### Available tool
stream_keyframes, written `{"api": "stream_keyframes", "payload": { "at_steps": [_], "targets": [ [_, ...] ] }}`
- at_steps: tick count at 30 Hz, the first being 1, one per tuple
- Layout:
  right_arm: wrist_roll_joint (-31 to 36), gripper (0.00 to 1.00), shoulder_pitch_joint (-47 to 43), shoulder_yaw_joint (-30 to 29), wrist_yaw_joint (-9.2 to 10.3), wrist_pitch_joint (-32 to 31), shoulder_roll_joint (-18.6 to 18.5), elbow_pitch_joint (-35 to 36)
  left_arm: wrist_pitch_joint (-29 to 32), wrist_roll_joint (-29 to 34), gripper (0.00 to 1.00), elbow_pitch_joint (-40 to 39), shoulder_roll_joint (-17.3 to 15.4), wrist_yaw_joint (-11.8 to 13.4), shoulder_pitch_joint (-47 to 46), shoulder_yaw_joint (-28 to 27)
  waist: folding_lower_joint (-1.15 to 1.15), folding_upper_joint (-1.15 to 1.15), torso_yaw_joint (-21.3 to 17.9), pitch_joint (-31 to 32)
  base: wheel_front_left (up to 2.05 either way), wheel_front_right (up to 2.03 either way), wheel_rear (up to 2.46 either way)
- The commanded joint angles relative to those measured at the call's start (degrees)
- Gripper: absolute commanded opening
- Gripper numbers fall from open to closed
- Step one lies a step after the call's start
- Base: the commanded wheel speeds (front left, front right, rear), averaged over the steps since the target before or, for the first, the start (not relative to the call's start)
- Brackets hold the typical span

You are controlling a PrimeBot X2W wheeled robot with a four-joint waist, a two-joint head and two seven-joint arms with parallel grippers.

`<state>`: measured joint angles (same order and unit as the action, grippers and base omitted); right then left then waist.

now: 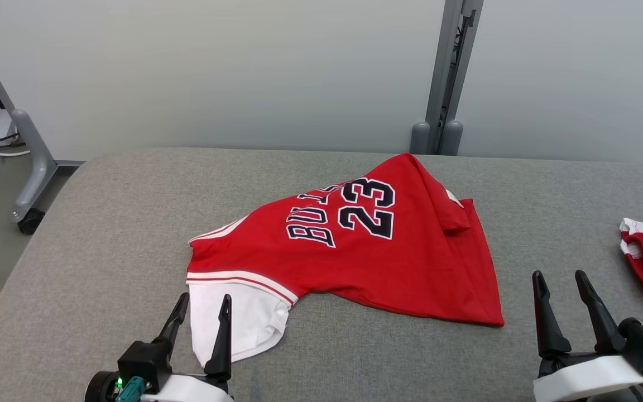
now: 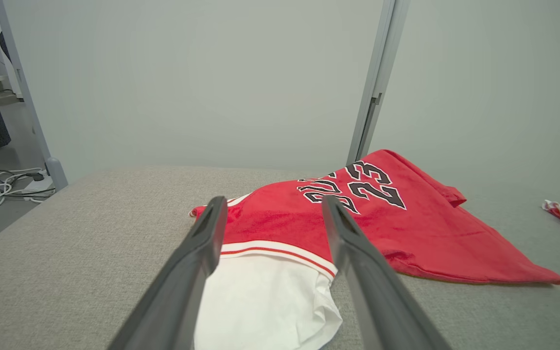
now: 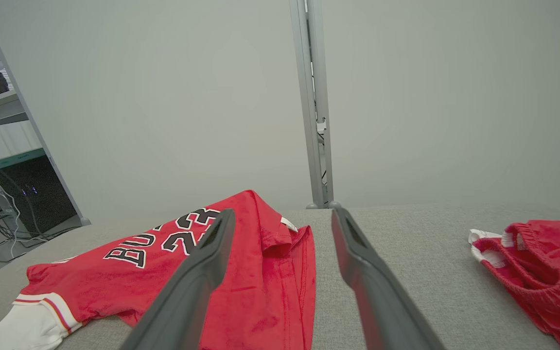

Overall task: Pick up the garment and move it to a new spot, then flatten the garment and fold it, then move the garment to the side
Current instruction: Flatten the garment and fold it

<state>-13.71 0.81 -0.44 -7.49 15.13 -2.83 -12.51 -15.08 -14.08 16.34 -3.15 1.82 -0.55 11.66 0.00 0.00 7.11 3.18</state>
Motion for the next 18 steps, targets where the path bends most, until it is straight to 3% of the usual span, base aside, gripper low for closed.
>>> {"api": "stream_keyframes", "payload": {
  "at_steps": [1, 13, 18],
  "targets": [
    [-0.3, 1.0, -0.38, -0.23, -0.01, 0.03, -0.19, 0.15, -0.12, 0.33, 1.0, 0.15, -0.3, -0.23, -0.02, -0.24, 0.0, 0.0, 0.0, 0.02, 0.0, 0.0, 0.0],
    [-0.21, 1.0, -0.49, -0.52, -0.01, 0.03, -0.19, -0.64, 0.22, -0.08, 1.0, 1.53, -0.61, 0.02, 0.55, -0.38, 0.0, 0.0, 0.14, 0.0, 0.0, 0.0, 0.0],
    [-0.05, 1.0, -0.4, -0.76, -0.01, 0.03, -0.19, -0.89, 4.44, -1.55, 1.0, 4.55, -0.91, 0.15, 1.65, -0.25, 0.0, 0.0, 0.26, -0.26, 0.0, 0.0, 0.0]
  ]
}}
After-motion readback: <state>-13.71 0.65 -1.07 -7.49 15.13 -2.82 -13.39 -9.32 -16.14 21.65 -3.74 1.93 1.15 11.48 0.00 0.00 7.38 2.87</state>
